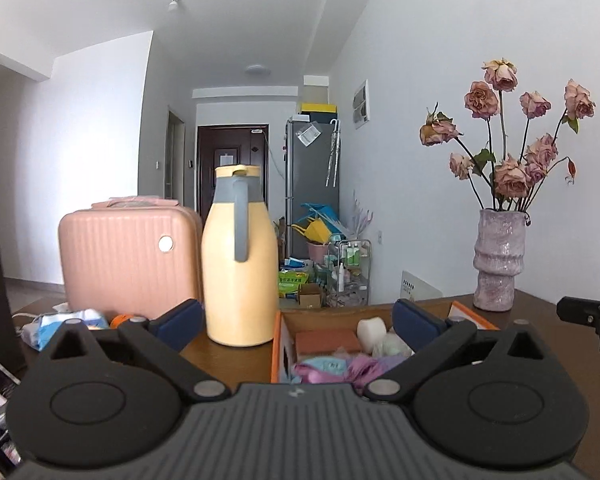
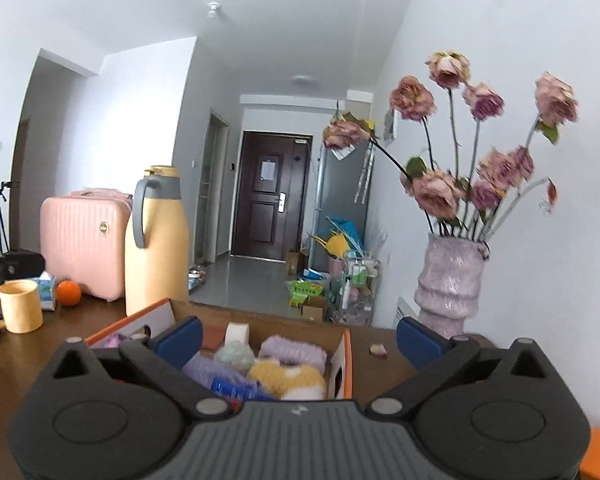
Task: Organize soft objects
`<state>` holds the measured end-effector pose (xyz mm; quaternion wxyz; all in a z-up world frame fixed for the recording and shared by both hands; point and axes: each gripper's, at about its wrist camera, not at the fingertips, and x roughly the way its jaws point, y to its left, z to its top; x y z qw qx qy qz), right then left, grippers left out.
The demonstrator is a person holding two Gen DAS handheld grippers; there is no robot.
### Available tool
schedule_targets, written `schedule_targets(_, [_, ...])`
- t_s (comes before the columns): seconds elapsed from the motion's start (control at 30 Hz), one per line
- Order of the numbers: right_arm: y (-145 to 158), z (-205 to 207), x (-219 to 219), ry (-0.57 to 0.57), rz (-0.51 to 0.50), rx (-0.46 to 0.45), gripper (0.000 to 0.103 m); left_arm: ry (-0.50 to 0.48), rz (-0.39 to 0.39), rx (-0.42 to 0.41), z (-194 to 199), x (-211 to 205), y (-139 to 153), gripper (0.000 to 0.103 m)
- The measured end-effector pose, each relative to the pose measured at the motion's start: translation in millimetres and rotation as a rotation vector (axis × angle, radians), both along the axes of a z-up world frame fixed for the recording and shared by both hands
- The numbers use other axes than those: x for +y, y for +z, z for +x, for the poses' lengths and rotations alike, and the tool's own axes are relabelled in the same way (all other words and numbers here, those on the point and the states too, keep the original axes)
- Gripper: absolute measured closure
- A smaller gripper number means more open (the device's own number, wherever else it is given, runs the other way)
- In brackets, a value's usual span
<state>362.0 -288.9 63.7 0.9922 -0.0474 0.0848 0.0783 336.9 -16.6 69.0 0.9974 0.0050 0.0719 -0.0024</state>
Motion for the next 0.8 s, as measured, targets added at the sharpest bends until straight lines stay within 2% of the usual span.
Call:
schedule_targets(0.27, [-5.5, -39.3, -1.9, -0.014, 0.069, -0.003, 0.0, -0.009, 0.016, -0.005, -38.8, 1.4, -4.0, 0.0])
schedule_targets(0.43, [-3.6, -78.0, 3.8, -0.009, 0.086, -0.016, 0.0, -0.033, 0.004, 0.004, -80.8, 5.1, -0.9, 0.0])
schedule_targets(0.53, [-7.9, -112.4, 5.8, -0.009, 0.108, -0.016, 0.0, -0.035, 0.016, 0.061, -109.9, 7.6, -3.5, 0.0])
schedule_targets(0.6, [-12.1, -136.5, 7.4, 0.0, 0.115, -0.009, 0.0, -0.024, 0.001, 0.053, -137.7, 12.0, -8.8, 0.0])
schedule_targets(0.8, [-32.0, -216.8, 19.1, 0.026, 0.111, 0.043, 0.0, 0.025, 0.019, 0.018, -221.0, 19.8, -26.8, 0.0])
